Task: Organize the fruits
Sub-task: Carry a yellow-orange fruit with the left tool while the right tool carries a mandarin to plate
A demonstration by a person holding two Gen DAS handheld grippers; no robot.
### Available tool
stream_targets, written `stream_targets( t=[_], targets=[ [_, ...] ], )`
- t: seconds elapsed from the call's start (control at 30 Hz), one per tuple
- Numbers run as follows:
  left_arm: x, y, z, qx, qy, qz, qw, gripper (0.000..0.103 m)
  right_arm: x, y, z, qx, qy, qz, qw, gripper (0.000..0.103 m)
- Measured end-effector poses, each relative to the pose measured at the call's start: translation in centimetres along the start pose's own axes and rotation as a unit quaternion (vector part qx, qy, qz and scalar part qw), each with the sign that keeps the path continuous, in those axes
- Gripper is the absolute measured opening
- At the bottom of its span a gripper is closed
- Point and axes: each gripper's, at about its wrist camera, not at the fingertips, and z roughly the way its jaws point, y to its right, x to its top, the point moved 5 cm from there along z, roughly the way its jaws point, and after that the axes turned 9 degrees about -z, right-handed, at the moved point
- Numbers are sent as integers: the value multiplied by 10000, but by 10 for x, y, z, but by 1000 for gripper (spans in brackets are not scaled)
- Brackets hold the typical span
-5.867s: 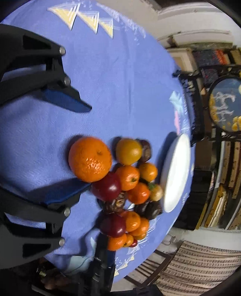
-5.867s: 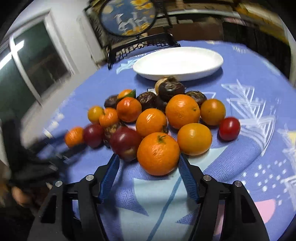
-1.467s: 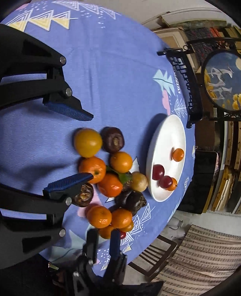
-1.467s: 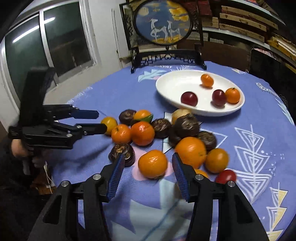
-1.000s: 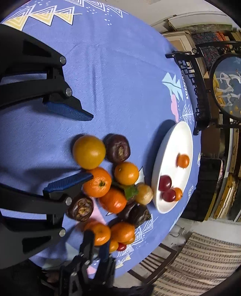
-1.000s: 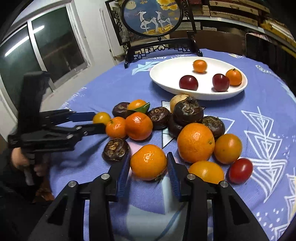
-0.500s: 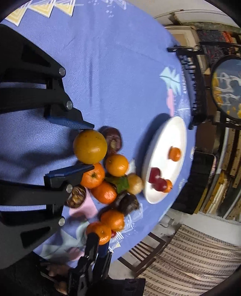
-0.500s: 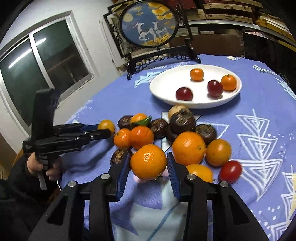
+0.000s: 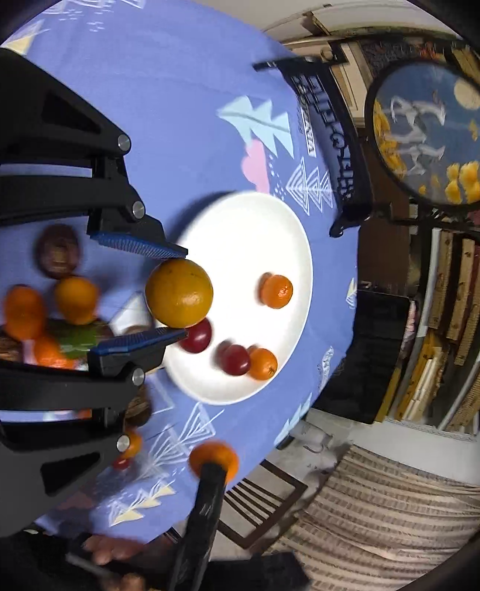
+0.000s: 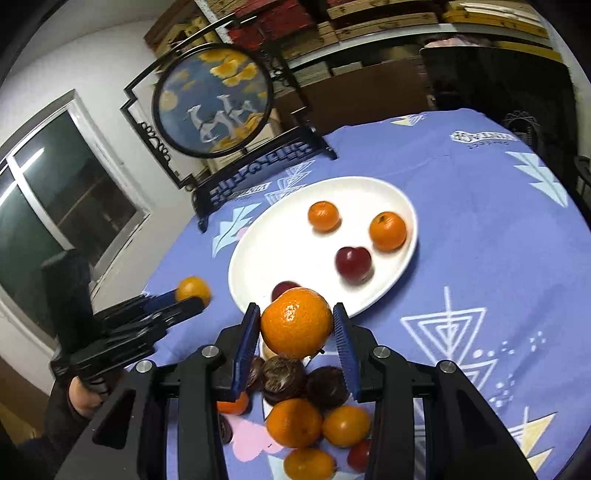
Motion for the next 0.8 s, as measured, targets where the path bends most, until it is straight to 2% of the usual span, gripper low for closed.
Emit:
stream_targets(
  t=[0.13, 0.2, 0.27, 0.33, 0.43, 0.5, 0.67, 0.73, 0.8],
  targets=[
    [23, -3, 48, 27, -352, -158, 9993, 37, -9, -2, -5, -37, 23, -33, 10000, 41],
    [29, -8, 65, 136, -456, -195, 9987, 41, -13, -1, -6, -55, -39, 41, 10000, 41],
    [31, -18, 75, 305, -542, -348, 9975, 61, -15, -2, -7, -99, -123, 68, 9999, 41],
    [30, -26, 68, 240, -452, -553, 9972, 64, -11, -6, -6, -187, -165, 3, 9997, 41],
    [24, -30, 44, 245, -277, -557, 9978, 65, 2, -13, 0, -268, -266, -114, 9992, 41],
    [17, -26, 29, 255, -159, -421, 9987, 70, 15, -14, 14, -307, -310, -117, 9990, 41],
    [-7, -14, -5, 272, 6, -46, 9996, 70, 37, -7, 70, -417, -521, -155, 9976, 42],
    [-21, -9, -19, 215, -4, 57, 9998, 70, 41, -5, 72, -796, -342, -277, 9959, 48],
    [-35, -3, -34, 151, 24, 229, 9996, 70, 37, -8, 63, -706, -236, -243, 9969, 48]
  ],
)
